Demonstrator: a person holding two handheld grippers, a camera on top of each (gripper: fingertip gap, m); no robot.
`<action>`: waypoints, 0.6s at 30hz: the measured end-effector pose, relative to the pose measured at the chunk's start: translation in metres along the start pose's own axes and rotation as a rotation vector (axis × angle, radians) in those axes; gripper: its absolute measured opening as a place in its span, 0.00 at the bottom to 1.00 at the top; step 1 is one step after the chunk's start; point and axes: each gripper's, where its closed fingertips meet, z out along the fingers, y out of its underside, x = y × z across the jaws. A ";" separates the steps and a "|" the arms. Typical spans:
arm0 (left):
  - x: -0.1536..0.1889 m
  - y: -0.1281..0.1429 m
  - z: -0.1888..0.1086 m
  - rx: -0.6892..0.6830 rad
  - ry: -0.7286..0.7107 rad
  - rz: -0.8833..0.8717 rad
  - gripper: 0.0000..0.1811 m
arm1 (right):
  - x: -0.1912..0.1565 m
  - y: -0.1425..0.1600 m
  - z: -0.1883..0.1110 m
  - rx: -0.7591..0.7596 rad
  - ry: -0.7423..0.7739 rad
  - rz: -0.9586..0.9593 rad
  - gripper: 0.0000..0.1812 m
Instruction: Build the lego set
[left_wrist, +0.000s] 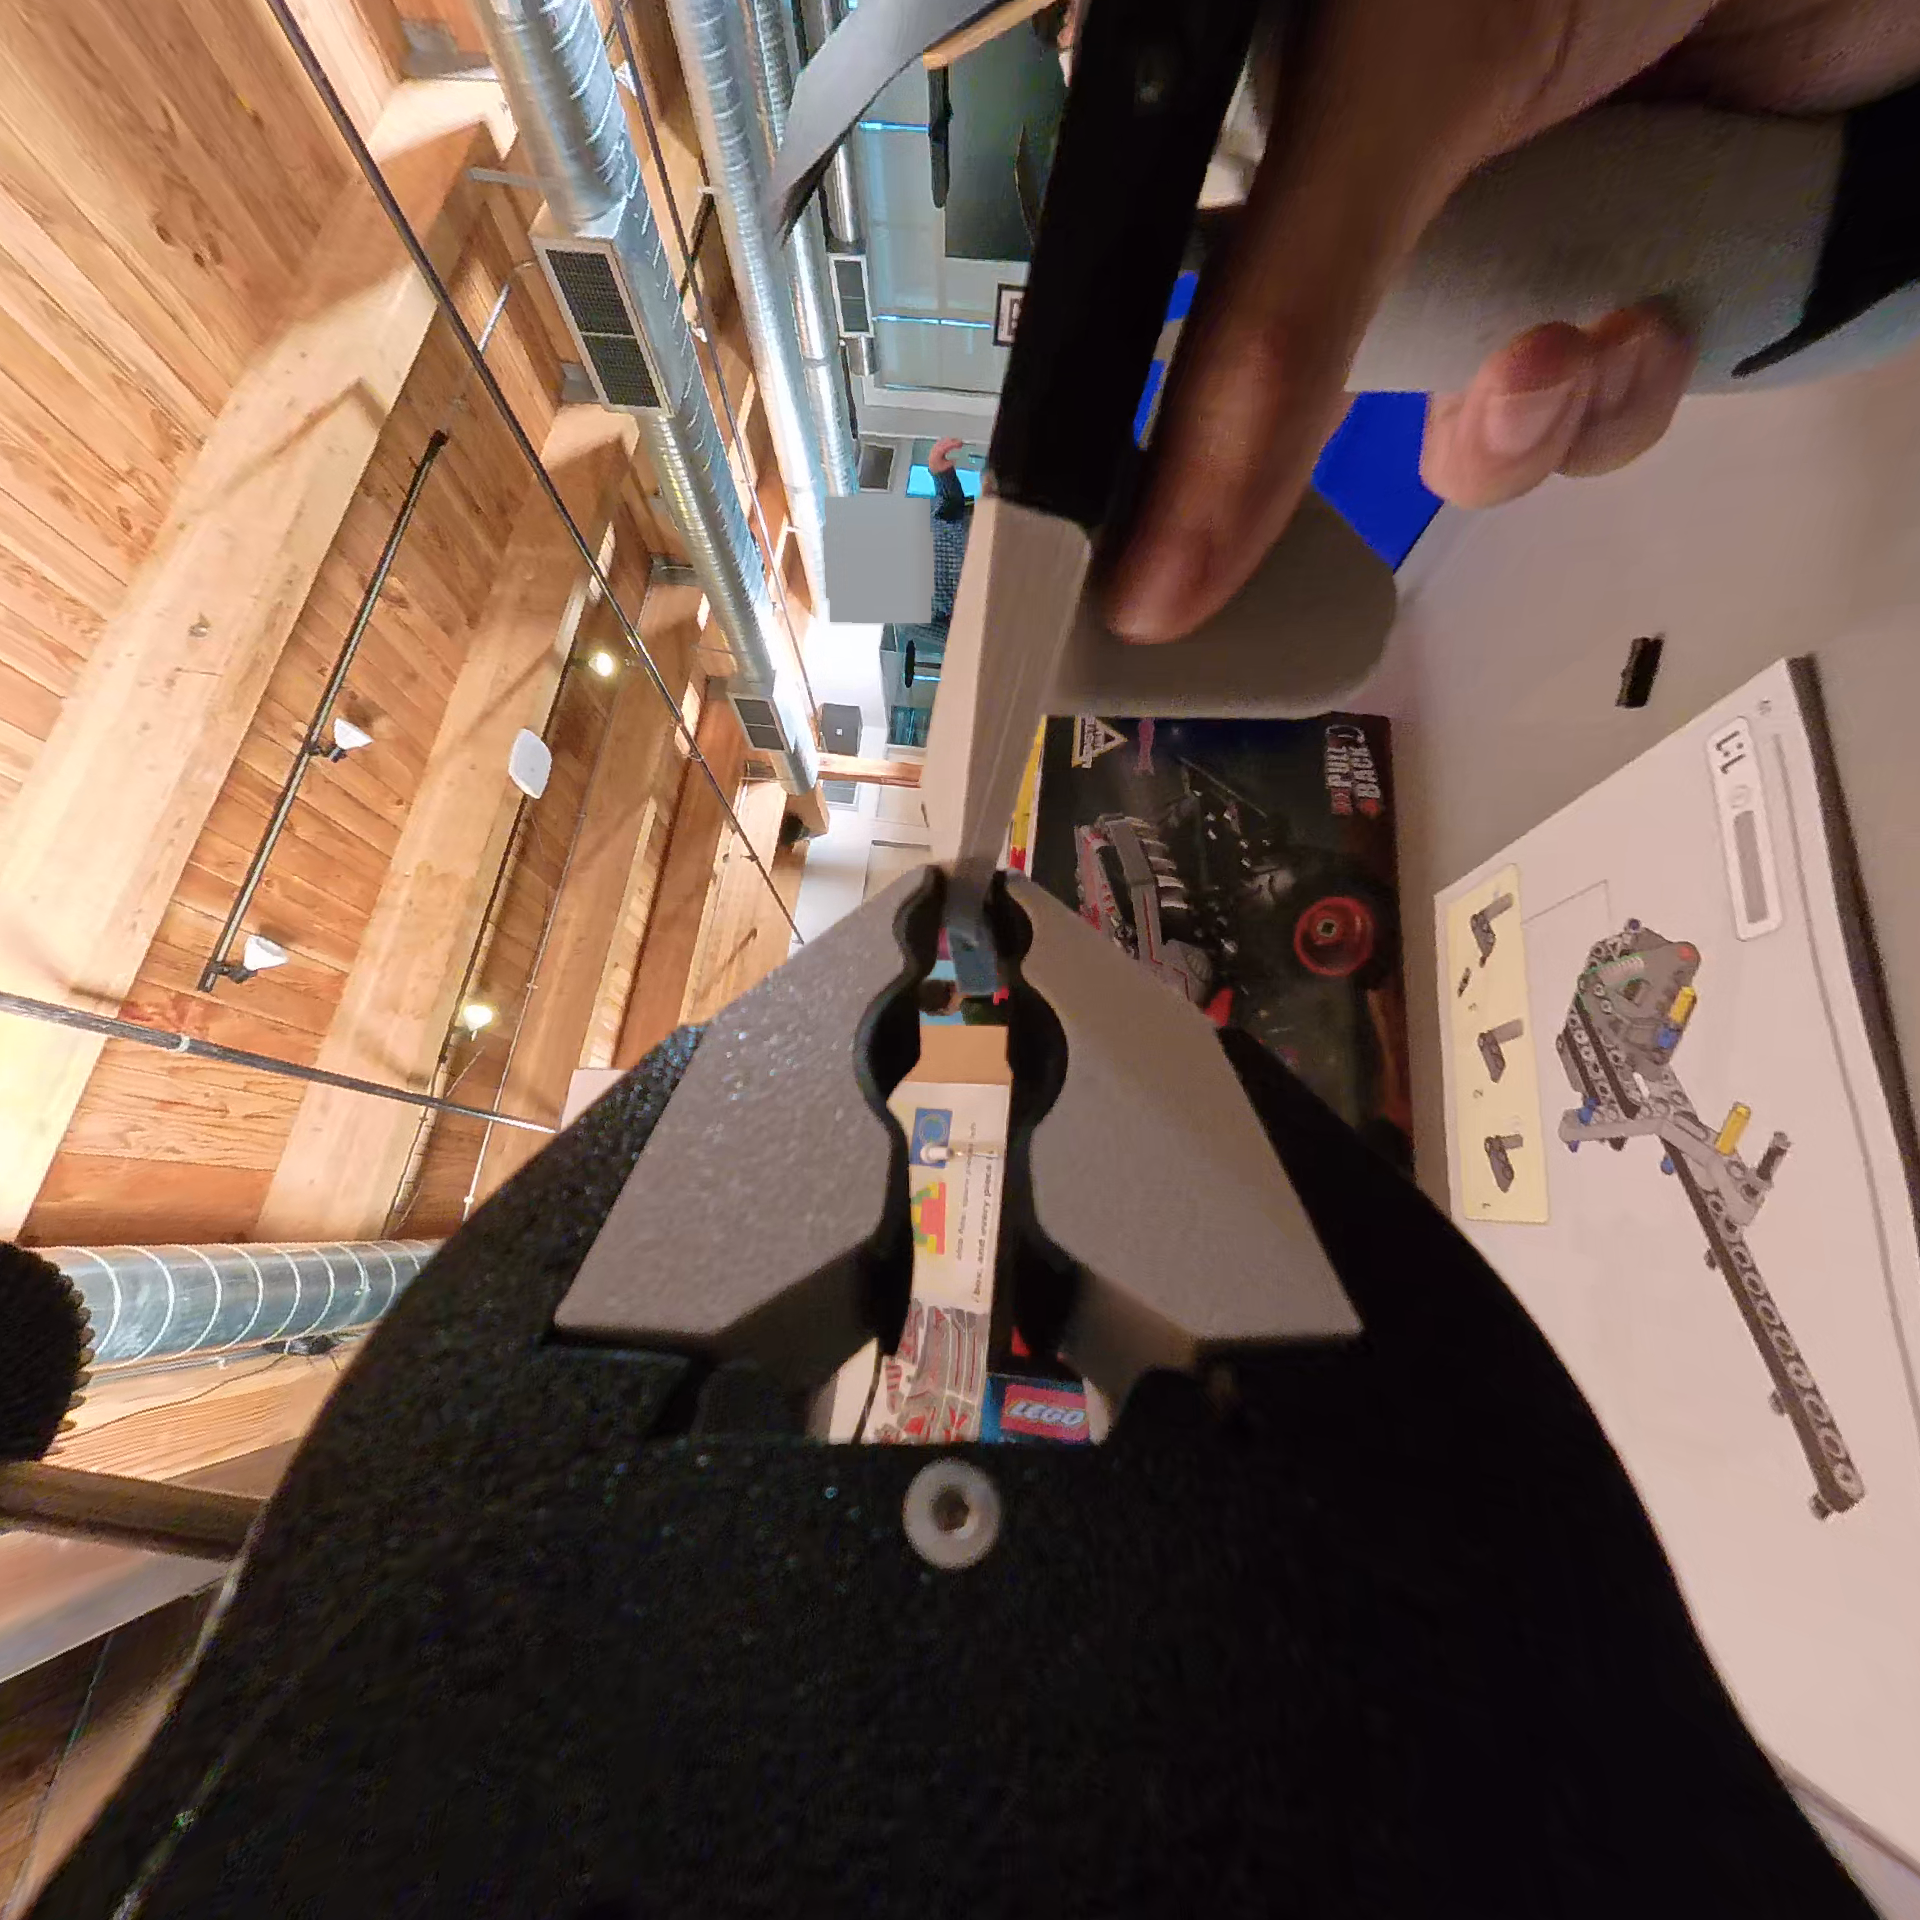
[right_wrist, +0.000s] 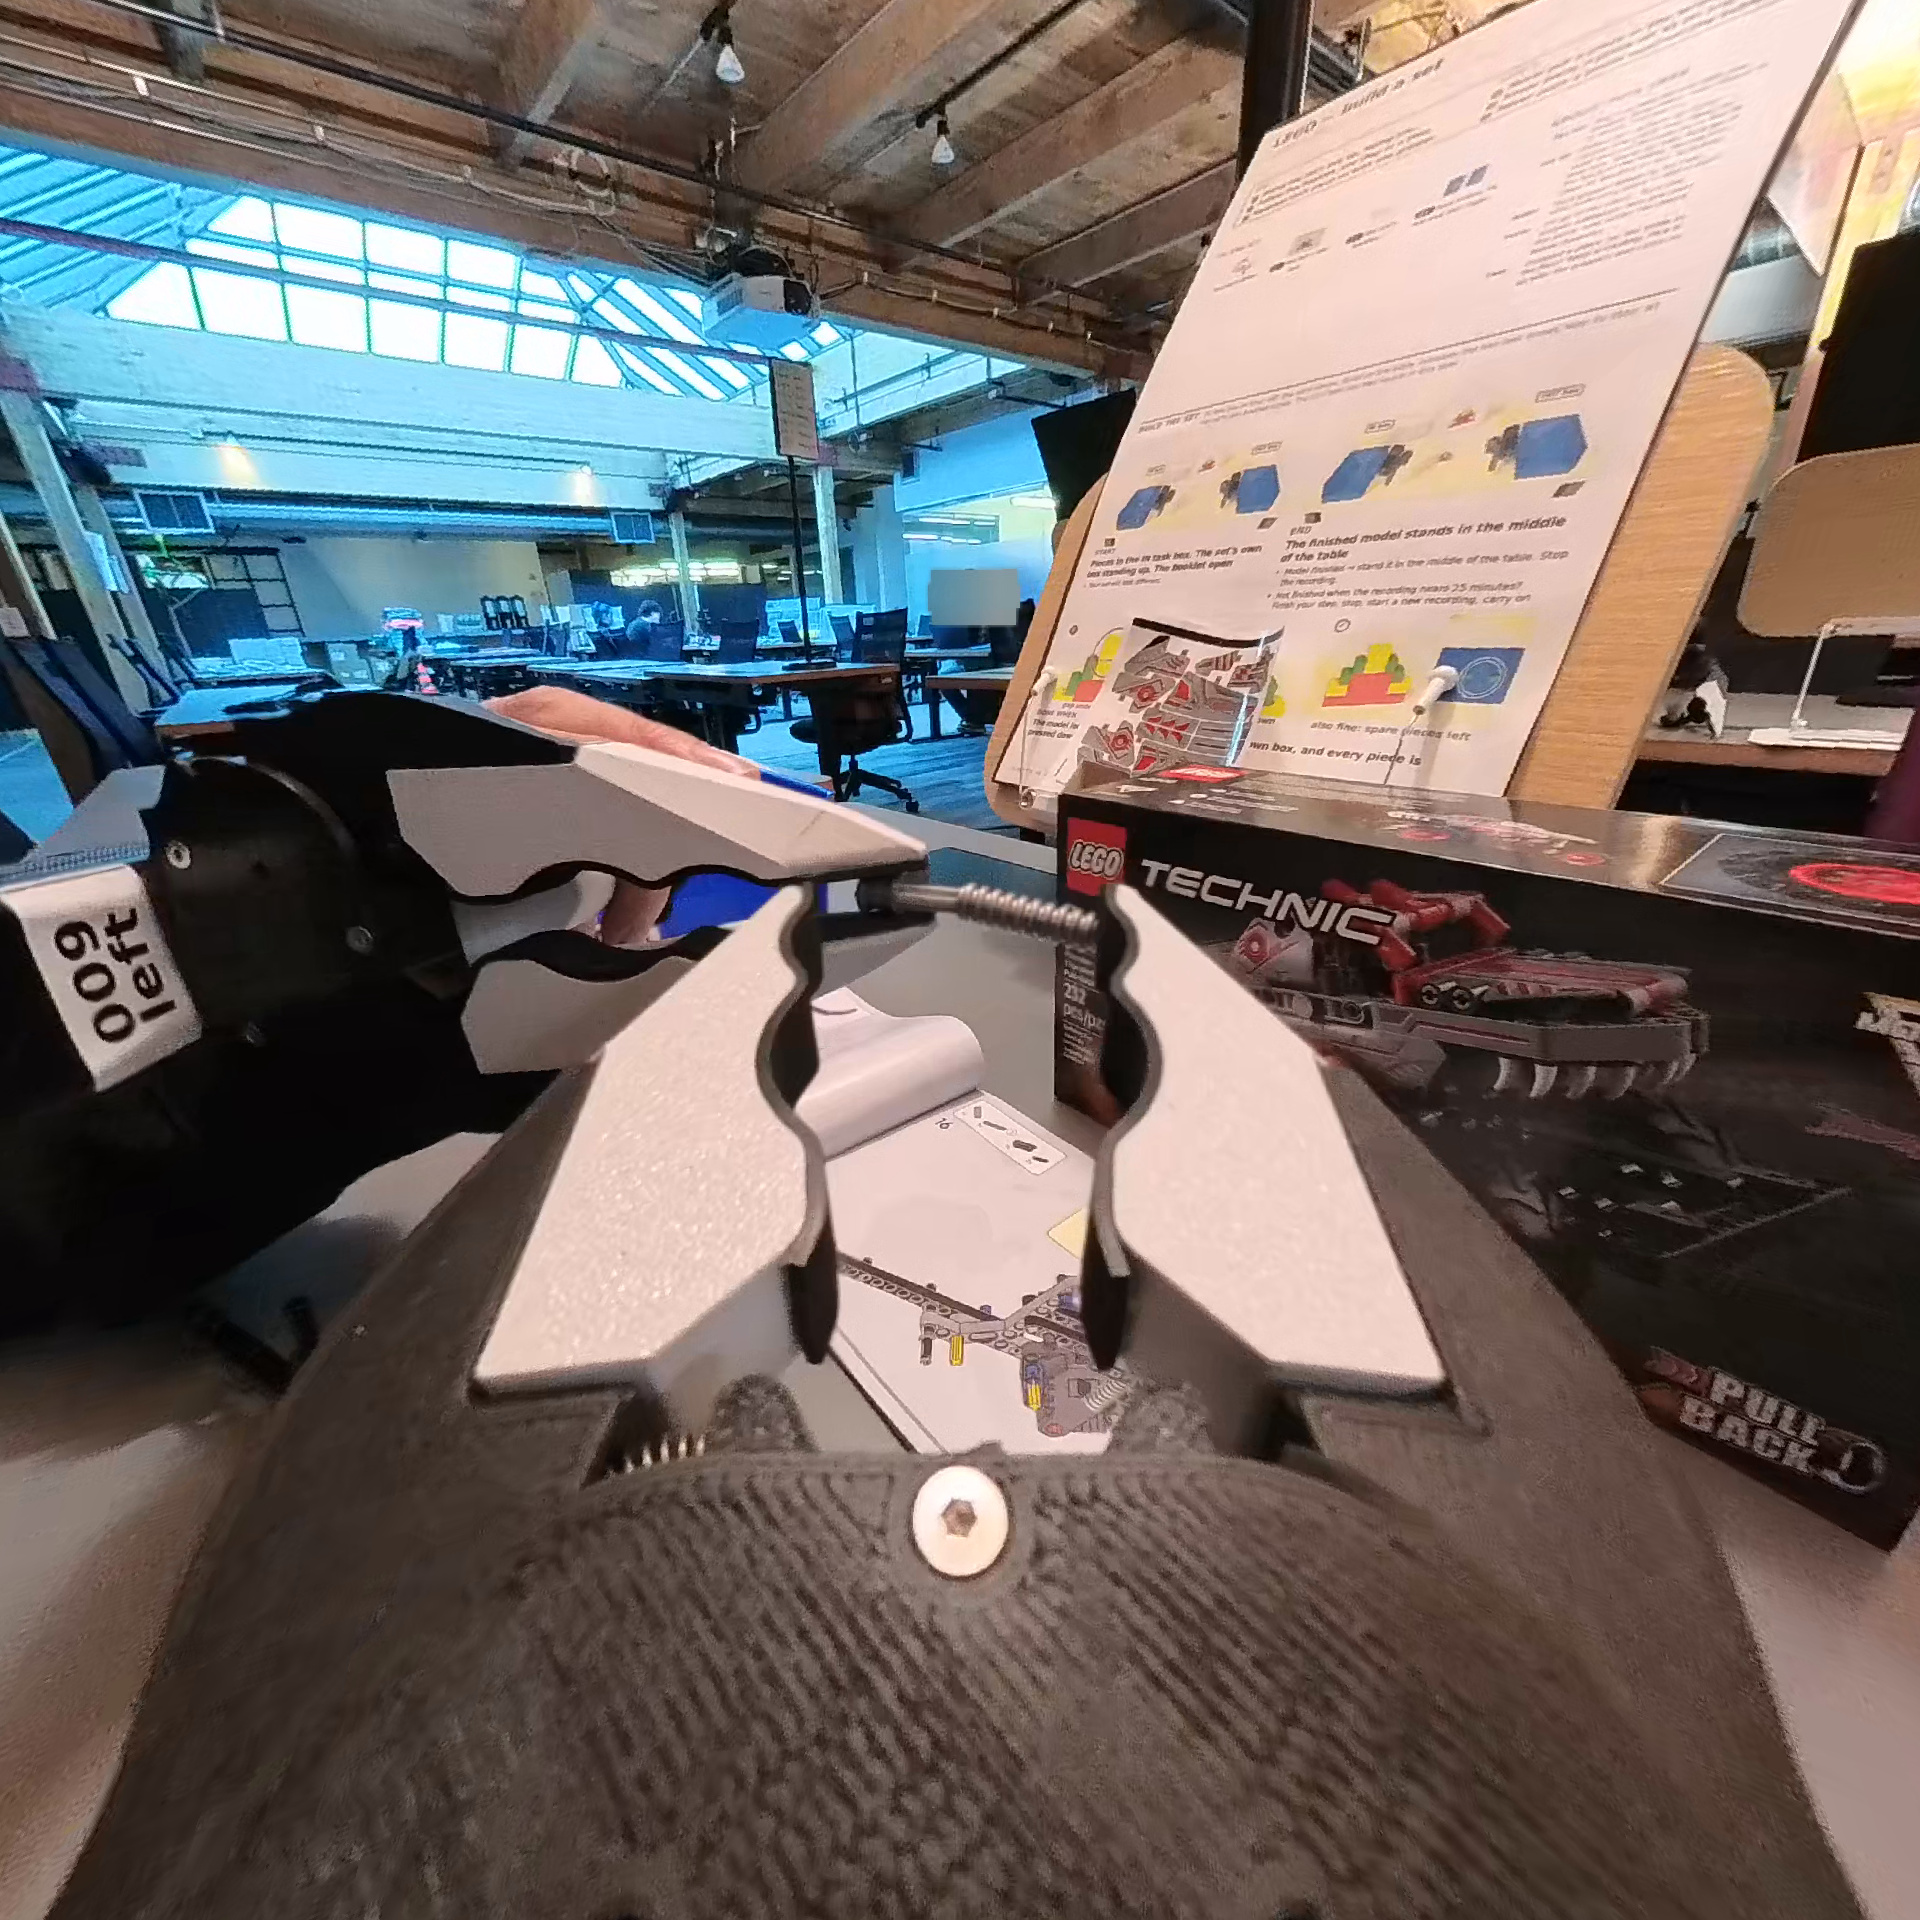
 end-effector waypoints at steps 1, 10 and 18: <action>0.000 -0.001 0.000 0.005 0.000 0.009 0.03 | 0.001 0.000 0.000 0.005 0.010 -0.010 0.25; 0.004 -0.007 0.001 0.045 0.039 -0.045 0.06 | 0.002 0.001 -0.002 -0.013 -0.011 -0.054 0.24; -0.010 -0.002 -0.006 0.095 0.083 -0.186 0.12 | -0.003 -0.012 -0.011 0.062 -0.156 0.061 0.24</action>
